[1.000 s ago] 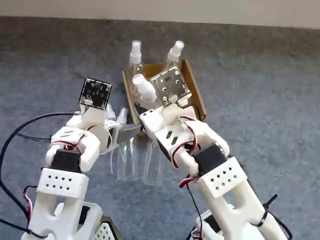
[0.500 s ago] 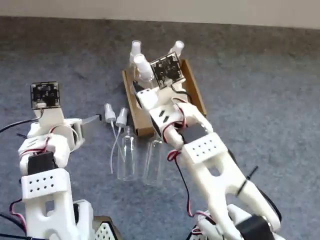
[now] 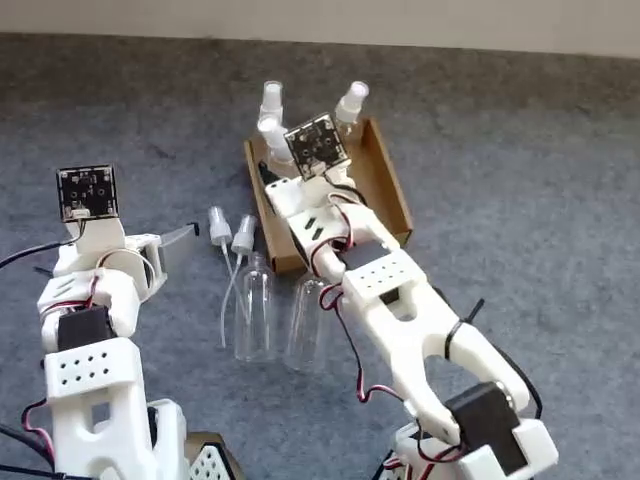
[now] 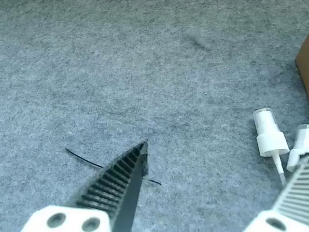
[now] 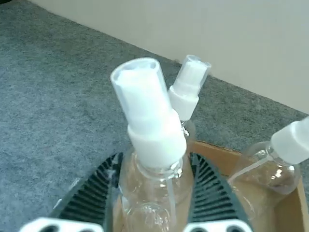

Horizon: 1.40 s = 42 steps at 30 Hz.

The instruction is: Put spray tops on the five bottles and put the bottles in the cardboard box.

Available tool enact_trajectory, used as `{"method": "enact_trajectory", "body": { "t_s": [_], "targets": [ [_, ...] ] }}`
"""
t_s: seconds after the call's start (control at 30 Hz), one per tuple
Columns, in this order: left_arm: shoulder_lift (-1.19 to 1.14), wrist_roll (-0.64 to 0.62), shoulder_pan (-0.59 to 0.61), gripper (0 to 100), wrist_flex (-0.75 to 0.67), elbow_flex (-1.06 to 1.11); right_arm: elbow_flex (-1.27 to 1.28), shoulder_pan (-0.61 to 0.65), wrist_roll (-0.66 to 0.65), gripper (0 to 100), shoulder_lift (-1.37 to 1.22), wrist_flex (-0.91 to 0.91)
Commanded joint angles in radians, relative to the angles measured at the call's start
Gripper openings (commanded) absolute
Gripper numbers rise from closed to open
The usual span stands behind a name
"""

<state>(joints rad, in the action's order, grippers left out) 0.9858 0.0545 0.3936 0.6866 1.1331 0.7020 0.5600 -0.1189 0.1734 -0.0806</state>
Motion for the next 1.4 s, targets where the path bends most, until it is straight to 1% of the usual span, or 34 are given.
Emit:
{"method": "enact_trajectory", "body": {
  "t_s": [0.0, 0.17, 0.43, 0.9, 0.97, 1.13, 1.37],
  "targets": [
    [0.007, -0.012, 0.007, 41, -0.021, -0.004, -0.016, -0.013, -0.014, 0.4, -0.008, -0.03],
    [0.007, -0.012, 0.005, 41, -0.02, -0.004, -0.015, -0.015, -0.014, 0.4, -0.058, -0.102],
    [0.007, -0.012, 0.004, 41, -0.018, -0.004, -0.016, -0.013, -0.014, 0.4, -0.107, -0.107],
    [0.007, -0.012, 0.004, 41, -0.018, -0.004, -0.01, -0.008, -0.015, 0.8, -0.108, -0.097],
    [0.007, -0.012, 0.004, 41, -0.018, -0.004, -0.007, -0.008, -0.017, 2.5, -0.108, -0.097],
    [0.007, -0.012, 0.004, 41, -0.018, -0.004, -0.007, -0.007, -0.017, 11.5, -0.108, -0.096],
    [0.007, -0.012, 0.004, 41, -0.018, -0.004, -0.007, 0.007, -0.02, 12.4, -0.108, -0.096]
  ]
}}
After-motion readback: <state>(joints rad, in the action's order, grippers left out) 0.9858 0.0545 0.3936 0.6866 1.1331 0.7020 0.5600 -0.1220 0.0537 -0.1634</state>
